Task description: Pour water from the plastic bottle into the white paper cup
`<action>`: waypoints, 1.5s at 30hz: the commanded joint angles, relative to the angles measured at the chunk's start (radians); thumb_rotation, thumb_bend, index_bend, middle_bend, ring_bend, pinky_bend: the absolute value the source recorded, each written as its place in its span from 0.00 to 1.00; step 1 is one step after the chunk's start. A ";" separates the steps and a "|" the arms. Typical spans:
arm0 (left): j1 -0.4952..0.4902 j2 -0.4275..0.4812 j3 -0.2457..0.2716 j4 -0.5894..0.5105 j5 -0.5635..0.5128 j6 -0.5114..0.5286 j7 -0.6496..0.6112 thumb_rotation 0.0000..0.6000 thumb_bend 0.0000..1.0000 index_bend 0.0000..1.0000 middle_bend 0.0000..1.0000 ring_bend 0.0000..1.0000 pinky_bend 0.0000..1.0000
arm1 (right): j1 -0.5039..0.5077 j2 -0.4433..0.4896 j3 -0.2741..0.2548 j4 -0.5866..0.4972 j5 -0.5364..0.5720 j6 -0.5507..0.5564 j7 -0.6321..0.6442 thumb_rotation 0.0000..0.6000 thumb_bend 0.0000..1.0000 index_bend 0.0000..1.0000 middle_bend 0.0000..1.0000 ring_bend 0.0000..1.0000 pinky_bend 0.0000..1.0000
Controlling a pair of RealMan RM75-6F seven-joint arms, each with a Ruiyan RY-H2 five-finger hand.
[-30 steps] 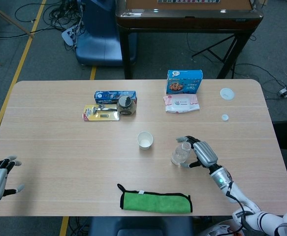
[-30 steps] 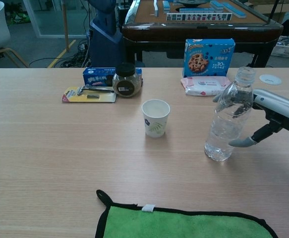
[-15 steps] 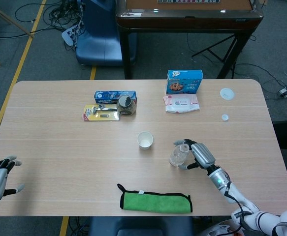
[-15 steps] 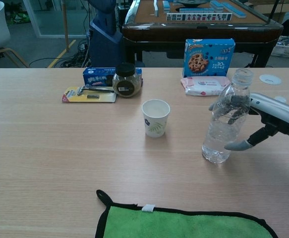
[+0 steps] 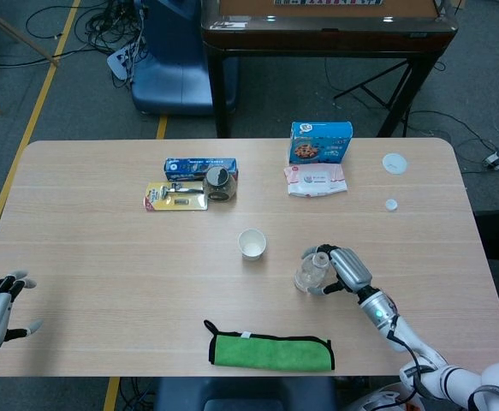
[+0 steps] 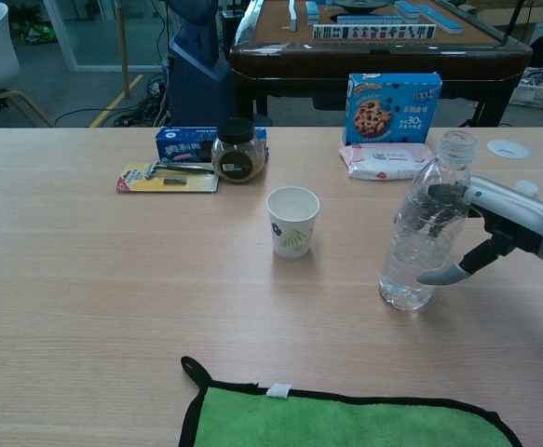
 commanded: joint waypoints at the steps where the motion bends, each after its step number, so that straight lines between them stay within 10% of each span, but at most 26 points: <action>1: 0.000 0.001 0.001 -0.001 0.000 -0.001 0.001 1.00 0.00 0.35 0.23 0.28 0.55 | 0.000 -0.001 0.000 0.003 0.000 0.003 -0.001 1.00 0.00 0.40 0.44 0.33 0.40; 24: 0.000 0.003 0.000 -0.003 -0.005 -0.003 0.001 1.00 0.00 0.35 0.23 0.28 0.55 | -0.018 0.004 0.039 0.012 0.016 0.092 -0.078 1.00 0.00 0.61 0.62 0.51 0.51; 45: 0.001 0.019 -0.006 -0.018 -0.006 0.004 -0.015 1.00 0.00 0.35 0.24 0.28 0.55 | 0.062 0.113 0.154 -0.181 0.147 -0.026 -0.595 1.00 0.00 0.62 0.64 0.53 0.53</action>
